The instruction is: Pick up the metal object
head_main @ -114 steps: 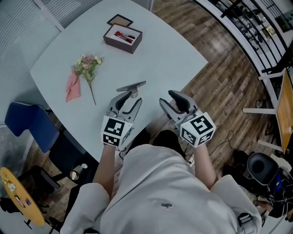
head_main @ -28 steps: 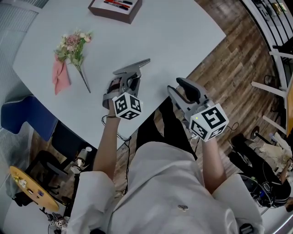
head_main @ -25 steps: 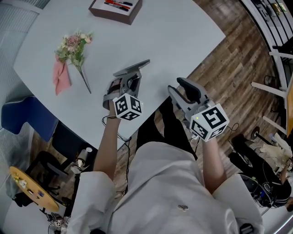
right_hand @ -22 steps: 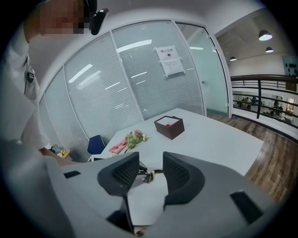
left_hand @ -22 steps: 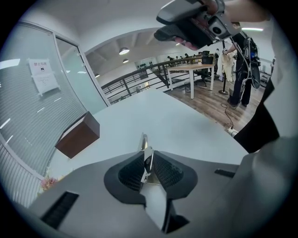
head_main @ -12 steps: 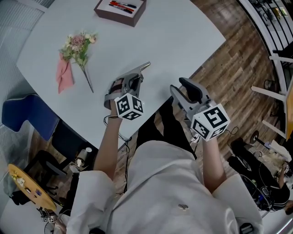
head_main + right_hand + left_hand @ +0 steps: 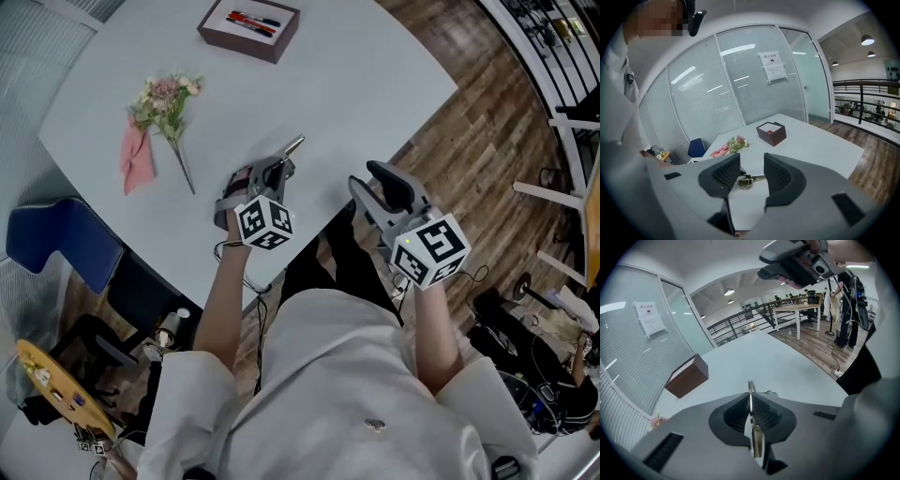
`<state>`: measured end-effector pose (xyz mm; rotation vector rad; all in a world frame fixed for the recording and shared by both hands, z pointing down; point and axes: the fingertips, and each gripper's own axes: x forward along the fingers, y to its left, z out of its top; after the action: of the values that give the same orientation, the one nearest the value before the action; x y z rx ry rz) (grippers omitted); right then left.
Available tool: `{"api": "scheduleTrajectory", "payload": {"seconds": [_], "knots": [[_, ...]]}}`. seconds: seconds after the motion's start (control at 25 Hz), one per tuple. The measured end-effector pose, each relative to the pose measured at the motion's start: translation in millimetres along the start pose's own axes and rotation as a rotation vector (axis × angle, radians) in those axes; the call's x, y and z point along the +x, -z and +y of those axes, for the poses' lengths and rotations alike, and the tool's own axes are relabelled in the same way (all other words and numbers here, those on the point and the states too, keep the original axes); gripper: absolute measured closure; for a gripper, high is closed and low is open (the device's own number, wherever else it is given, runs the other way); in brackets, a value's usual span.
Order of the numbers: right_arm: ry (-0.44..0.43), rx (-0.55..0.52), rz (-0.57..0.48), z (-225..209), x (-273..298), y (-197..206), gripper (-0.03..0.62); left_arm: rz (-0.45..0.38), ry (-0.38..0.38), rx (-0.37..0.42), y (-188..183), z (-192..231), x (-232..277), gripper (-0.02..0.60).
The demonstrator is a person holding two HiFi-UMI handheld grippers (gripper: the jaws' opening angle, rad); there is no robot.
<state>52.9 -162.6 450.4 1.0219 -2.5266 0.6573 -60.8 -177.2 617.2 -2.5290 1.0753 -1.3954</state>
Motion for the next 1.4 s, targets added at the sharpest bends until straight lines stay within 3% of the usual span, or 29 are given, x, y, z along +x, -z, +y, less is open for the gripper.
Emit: {"api": "scheduleTrajectory", "payload": {"seconds": [0.4,0.88,1.4], "knots": [[-0.003,-0.015,-0.019,6.3,-2.0,-12.7,0.431,0.012,-0.012,-0.040,5.3,5.7,-12.6,0.557],[-0.019,-0.050,-0.058,14.1,-3.3,-23.9,0.433,-0.065,-0.045,-0.138,-15.9,29.7,-41.6,0.557],[-0.009,-0.076,-0.096,13.7,-14.8,-36.1,0.436,-0.243,-0.101,-0.286,-72.8,54.0,-85.9,0.557]]}}
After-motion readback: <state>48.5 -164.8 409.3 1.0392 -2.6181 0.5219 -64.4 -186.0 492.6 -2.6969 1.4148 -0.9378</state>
